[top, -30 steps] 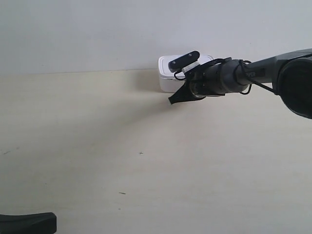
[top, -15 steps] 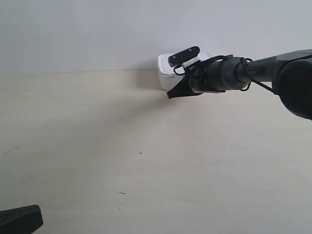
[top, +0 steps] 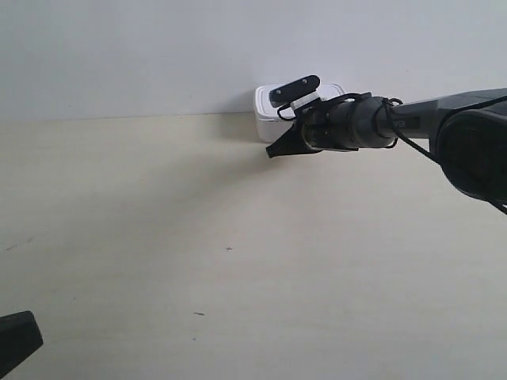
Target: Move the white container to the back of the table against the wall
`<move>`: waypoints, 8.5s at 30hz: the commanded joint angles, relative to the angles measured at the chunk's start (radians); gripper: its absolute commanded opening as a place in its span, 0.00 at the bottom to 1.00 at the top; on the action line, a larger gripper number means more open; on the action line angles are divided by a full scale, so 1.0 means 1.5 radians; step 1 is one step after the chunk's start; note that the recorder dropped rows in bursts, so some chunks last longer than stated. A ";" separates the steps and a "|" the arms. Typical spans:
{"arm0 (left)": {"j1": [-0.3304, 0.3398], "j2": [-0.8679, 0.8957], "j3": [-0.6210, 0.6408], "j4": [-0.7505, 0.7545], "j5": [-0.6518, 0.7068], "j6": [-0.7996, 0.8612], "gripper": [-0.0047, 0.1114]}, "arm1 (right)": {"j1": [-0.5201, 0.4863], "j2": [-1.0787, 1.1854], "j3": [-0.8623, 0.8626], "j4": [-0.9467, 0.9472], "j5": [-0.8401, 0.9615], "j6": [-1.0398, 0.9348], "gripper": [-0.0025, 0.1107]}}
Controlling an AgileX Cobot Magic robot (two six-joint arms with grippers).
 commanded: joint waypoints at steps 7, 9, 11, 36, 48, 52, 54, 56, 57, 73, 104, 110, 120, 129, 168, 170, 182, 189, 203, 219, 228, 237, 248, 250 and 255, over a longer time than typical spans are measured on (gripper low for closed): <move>0.002 -0.020 0.002 0.001 0.003 0.006 0.04 | -0.003 0.022 -0.050 0.008 -0.002 -0.005 0.02; 0.002 -0.020 0.002 0.001 0.003 0.009 0.04 | -0.003 0.023 -0.051 0.011 -0.007 -0.005 0.02; 0.002 -0.020 0.002 0.001 0.003 0.016 0.04 | -0.003 0.023 -0.051 0.011 -0.018 -0.005 0.02; 0.002 -0.020 0.002 0.001 0.003 0.018 0.04 | -0.002 0.023 -0.054 0.027 -0.059 0.003 0.02; 0.002 -0.020 0.002 0.002 0.003 0.018 0.04 | 0.007 0.000 -0.052 0.140 0.028 -0.117 0.02; 0.002 -0.020 0.002 0.002 0.003 0.018 0.04 | 0.018 -0.031 -0.014 0.143 0.011 -0.115 0.02; 0.002 -0.020 0.002 0.002 0.003 0.018 0.04 | 0.022 -0.056 0.015 0.143 -0.006 -0.094 0.02; 0.002 -0.020 0.002 0.002 0.001 0.019 0.04 | 0.022 -0.080 0.043 0.143 -0.025 -0.069 0.02; 0.002 -0.020 0.002 0.002 0.000 0.021 0.04 | 0.022 -0.099 0.067 0.139 -0.032 -0.051 0.02; 0.002 -0.073 0.002 0.002 -0.045 0.007 0.04 | 0.022 -0.550 0.503 0.132 -0.211 0.034 0.02; 0.000 -0.220 0.002 0.199 -0.165 -0.246 0.04 | 0.022 -1.407 1.043 0.289 -0.350 0.038 0.02; 0.000 -0.220 0.002 0.201 -0.165 -0.257 0.04 | 0.022 -1.538 1.101 0.289 -0.346 0.067 0.02; 0.000 -0.220 0.002 0.211 -0.165 -0.257 0.04 | 0.022 -1.687 1.158 0.289 -0.321 0.086 0.02; 0.000 -0.220 0.002 0.248 -0.157 -0.244 0.04 | 0.022 -1.687 1.239 0.289 -0.333 0.079 0.02; 0.000 -0.220 0.002 0.244 0.109 -0.155 0.04 | 0.022 -1.687 1.239 0.288 -0.251 0.102 0.02; 0.000 -0.220 0.002 0.222 0.107 -0.153 0.04 | 0.022 -1.687 1.239 0.288 -0.251 0.102 0.02; 0.000 -0.220 0.002 -0.427 0.176 0.645 0.04 | 0.022 -1.687 1.239 0.288 -0.251 0.102 0.02; 0.000 -0.220 0.002 -0.447 0.287 0.629 0.04 | 0.022 -1.687 1.239 0.288 -0.251 0.102 0.02; 0.068 -0.220 0.002 -0.435 0.344 0.647 0.04 | 0.022 -1.687 1.239 0.288 -0.251 0.102 0.02; 0.562 -0.220 0.002 -0.434 0.341 0.720 0.04 | 0.022 -1.687 1.239 0.288 -0.251 0.102 0.02; 0.701 -0.220 0.002 -0.445 0.343 0.728 0.04 | 0.022 -1.687 1.239 0.288 -0.251 0.102 0.02; 0.701 -0.220 0.002 -0.461 0.343 0.730 0.04 | 0.022 -1.687 1.239 0.288 -0.251 0.102 0.02; 0.701 -0.220 0.002 -0.460 0.343 0.733 0.04 | 0.022 -1.687 1.239 0.288 -0.251 0.102 0.02; 0.701 -0.220 0.002 -0.460 0.343 0.733 0.04 | 0.022 -1.687 1.239 0.288 -0.251 0.102 0.02; 0.701 -0.220 0.002 -0.460 0.343 0.733 0.04 | 0.022 -1.687 1.239 0.288 -0.251 0.102 0.02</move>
